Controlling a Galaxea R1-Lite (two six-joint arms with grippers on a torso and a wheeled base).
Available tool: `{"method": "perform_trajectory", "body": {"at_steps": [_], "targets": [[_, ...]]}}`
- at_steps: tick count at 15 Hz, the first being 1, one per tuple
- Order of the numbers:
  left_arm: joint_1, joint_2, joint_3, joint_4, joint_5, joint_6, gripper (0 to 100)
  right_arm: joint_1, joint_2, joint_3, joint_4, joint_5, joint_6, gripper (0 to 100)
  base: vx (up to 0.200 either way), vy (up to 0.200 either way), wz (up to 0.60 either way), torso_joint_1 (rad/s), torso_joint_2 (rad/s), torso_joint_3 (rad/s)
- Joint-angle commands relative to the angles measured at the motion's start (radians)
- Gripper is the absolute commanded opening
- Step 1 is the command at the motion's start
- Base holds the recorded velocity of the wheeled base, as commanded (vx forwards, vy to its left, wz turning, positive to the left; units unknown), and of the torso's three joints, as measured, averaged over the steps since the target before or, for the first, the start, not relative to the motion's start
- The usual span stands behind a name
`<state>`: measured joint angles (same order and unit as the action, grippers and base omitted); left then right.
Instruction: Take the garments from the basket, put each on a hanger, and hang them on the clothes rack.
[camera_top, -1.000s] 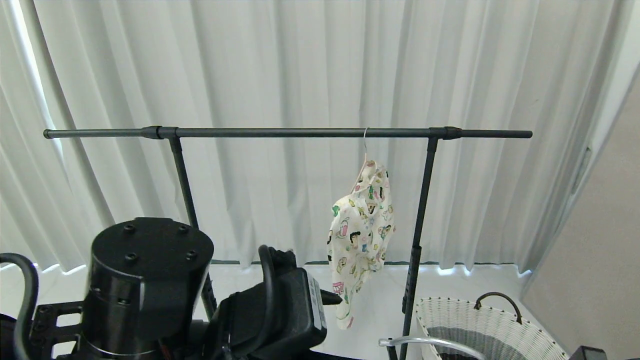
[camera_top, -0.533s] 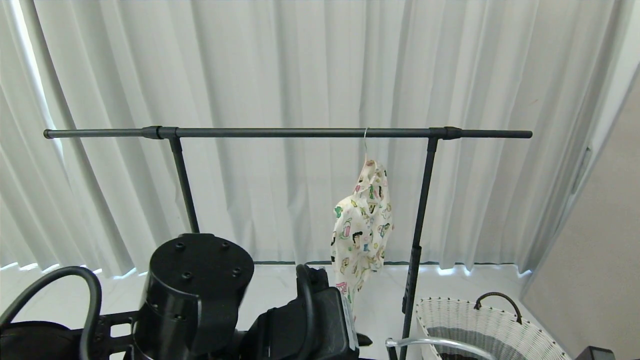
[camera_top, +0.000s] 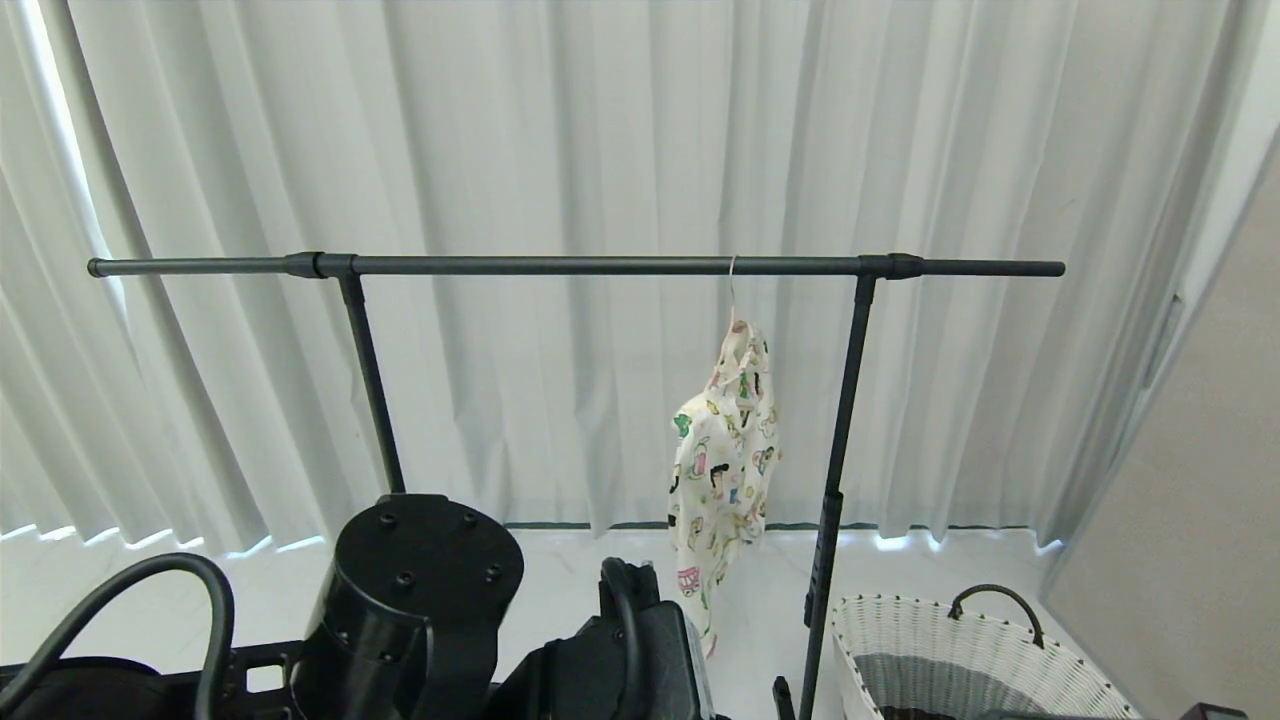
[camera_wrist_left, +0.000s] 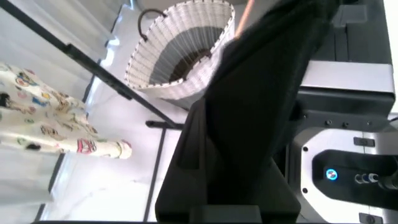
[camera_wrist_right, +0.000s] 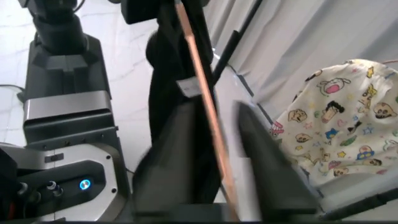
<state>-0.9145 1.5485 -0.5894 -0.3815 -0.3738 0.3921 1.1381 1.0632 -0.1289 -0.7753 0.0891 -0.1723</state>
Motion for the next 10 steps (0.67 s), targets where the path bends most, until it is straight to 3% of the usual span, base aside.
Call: {"method": "perform_trajectory", "body": {"at_steps": [1,4,6,8,10], "targets": [[0.022,-0.002,0.028,-0.002,0.032,-0.002,0,-0.023,0.001,0.005,0.005,-0.014,0.001,100,0.0,0.0,0.0,0.0,0.0,0.0],[0.059,-0.025,0.1,-0.002,0.259,-0.019,0,-0.112,0.011,0.008,0.018,-0.026,0.005,100,0.0,0.0,0.0,0.0,0.0,0.0],[0.129,-0.033,0.072,-0.01,0.385,-0.145,0,-0.162,0.041,0.005,0.067,-0.017,0.033,100,0.0,0.0,0.0,0.0,0.0,0.0],[0.174,-0.038,-0.029,-0.017,0.523,-0.323,0,-0.175,0.124,-0.006,0.068,-0.014,0.178,100,0.0,0.0,0.0,0.0,0.0,0.0],[0.192,-0.057,-0.07,-0.017,0.589,-0.329,0,-0.176,0.221,-0.061,0.062,-0.016,0.333,100,0.0,0.0,0.0,0.0,0.0,0.0]]}}
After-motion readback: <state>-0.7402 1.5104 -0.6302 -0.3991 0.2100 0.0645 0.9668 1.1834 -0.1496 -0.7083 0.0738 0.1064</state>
